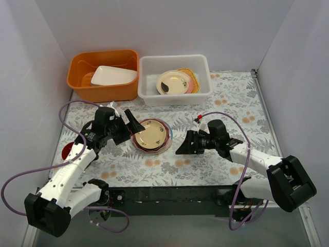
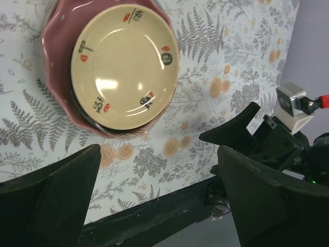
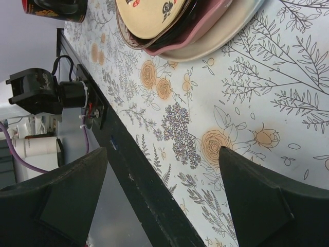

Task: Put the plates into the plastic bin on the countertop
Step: Pick up the plate at the center of the board.

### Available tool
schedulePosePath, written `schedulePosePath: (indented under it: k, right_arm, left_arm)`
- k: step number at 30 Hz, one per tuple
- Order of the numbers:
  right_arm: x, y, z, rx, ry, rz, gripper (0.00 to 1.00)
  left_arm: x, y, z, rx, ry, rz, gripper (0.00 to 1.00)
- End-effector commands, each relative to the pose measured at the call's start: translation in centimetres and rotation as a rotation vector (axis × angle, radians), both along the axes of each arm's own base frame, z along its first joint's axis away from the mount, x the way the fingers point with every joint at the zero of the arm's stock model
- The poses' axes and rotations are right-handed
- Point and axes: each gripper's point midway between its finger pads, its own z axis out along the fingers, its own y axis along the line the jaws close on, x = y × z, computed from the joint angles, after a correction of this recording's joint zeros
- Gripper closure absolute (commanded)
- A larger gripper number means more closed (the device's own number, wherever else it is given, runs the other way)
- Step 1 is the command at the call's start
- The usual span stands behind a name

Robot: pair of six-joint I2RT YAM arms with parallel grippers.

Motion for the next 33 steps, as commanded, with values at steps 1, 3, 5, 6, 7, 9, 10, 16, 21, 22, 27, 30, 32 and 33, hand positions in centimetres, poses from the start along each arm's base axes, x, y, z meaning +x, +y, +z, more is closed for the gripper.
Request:
schedulePosePath:
  k: [1, 3, 5, 6, 7, 9, 10, 16, 21, 22, 27, 30, 32, 33]
  right_arm:
    - [0.1, 0.4, 0.9, 0.034, -0.038, 0.011, 0.04]
    - [0.0, 0.4, 0.8, 0.033, -0.033, 0.012, 0.04]
    - [-0.1, 0.4, 0.7, 0.037, -0.03, 0.012, 0.04]
    - [-0.1, 0.4, 0.8, 0.039, -0.032, 0.012, 0.04]
    - [-0.2, 0.3, 0.7, 0.035, -0.032, 0.01, 0.04]
    - [-0.2, 0.2, 0.8, 0.035, -0.037, 0.009, 0.04]
    - [-0.1, 0.2, 0.8, 0.034, -0.039, 0.008, 0.04]
    - [-0.2, 0.2, 0.7, 0.035, -0.036, 0.011, 0.05]
    - [-0.3, 0.1, 0.7, 0.033, -0.039, 0.009, 0.05]
    - [-0.3, 0.1, 0.7, 0.032, -0.037, 0.009, 0.05]
    - [-0.4, 0.1, 0.6, 0.028, -0.037, 0.009, 0.05]
    - [-0.3, 0.1, 0.5, 0.026, -0.036, 0.008, 0.05]
    - [-0.3, 0.1, 0.5, 0.025, -0.035, 0.008, 0.05]
    - [-0.3, 0.1, 0.5, 0.025, -0.035, 0.008, 0.05]
  left_arm:
    - [-1.3, 1.5, -2.1, 0.042, 0.062, 0.075, 0.06]
    - [-1.5, 1.7, -3.7, 0.057, 0.102, 0.086, 0.08]
    - [-1.4, 1.6, -4.7, 0.053, 0.121, 0.09, 0.12]
    - [-1.4, 1.5, -5.3, 0.057, 0.138, 0.091, 0.14]
    - [-1.3, 1.4, -5.5, 0.055, 0.143, 0.091, 0.16]
    - [-1.1, 1.3, -6.4, 0.055, 0.163, 0.094, 0.21]
    - [-0.7, 1.1, -6.3, 0.051, 0.157, 0.097, 0.22]
    - [0.5, 0.7, -8.6, 0.07, 0.192, 0.092, 0.36]
    - [1.1, 0.6, -10.0, 0.09, 0.207, 0.09, 0.55]
    - [1.3, 0.7, -10.2, 0.096, 0.206, 0.095, 0.6]
    - [1.8, 0.5, -10.7, 0.11, 0.218, 0.086, 0.59]
    - [1.8, 0.5, -10.9, 0.119, 0.221, 0.08, 0.59]
    - [1.9, 0.6, -11.1, 0.125, 0.222, 0.083, 0.59]
    - [1.7, 0.7, -11.7, 0.132, 0.237, 0.085, 0.59]
